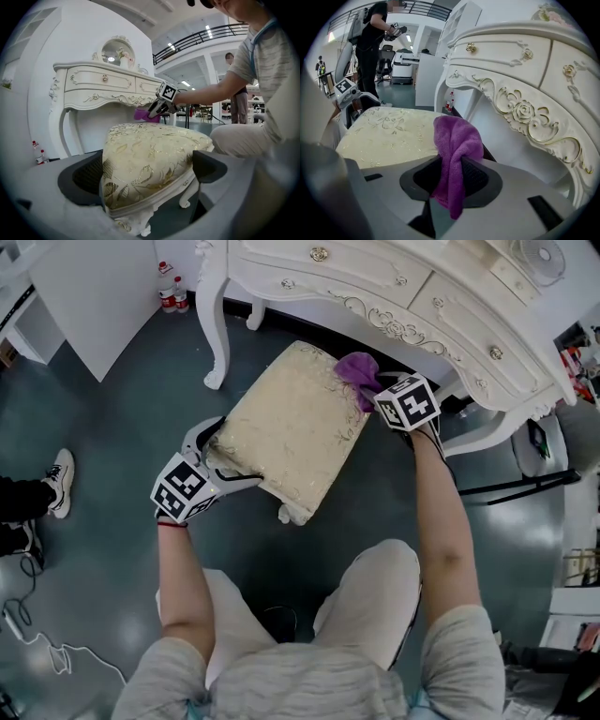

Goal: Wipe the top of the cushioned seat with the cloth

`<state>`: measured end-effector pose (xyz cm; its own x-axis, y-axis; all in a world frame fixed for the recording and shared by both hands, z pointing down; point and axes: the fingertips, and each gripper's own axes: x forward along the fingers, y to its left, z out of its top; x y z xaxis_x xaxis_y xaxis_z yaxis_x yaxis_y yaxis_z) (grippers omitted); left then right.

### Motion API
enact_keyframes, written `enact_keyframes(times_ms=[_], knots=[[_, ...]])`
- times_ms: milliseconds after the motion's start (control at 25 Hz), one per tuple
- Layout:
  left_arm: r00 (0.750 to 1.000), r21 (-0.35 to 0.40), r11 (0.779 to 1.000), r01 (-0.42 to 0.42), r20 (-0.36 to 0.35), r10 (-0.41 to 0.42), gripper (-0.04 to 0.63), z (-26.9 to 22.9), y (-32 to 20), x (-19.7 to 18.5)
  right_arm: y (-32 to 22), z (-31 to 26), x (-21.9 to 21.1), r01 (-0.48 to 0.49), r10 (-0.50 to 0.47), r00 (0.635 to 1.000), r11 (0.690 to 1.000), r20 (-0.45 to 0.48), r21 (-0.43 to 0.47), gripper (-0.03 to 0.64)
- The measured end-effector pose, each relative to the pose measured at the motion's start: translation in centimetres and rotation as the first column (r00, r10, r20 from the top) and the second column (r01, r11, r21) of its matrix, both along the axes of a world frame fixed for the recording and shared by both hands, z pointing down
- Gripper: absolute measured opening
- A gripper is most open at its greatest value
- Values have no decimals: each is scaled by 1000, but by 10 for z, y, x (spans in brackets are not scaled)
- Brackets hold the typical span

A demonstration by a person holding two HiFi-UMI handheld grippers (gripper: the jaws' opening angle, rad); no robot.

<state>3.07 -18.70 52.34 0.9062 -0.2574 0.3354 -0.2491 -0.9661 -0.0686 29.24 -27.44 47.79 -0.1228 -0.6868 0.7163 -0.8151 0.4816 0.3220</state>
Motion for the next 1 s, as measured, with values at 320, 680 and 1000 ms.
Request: enact_keyframes(times_ms=[320,680,1000], knots=[[1000,4,1000,-2,-15,3,591,-1,-1,1,-9,12,0,-19,19,1000,1000,6,-22,121],[1000,4,1000,-8,-20,9,591,-1,-2,1,-8,13,-6,-14,14,1000,1000,-13,-10,120],[999,4,1000,-14,-35,14,591,-1,-1,1,-1,13,-19,7,-7,1000,1000,-3,0,120]])
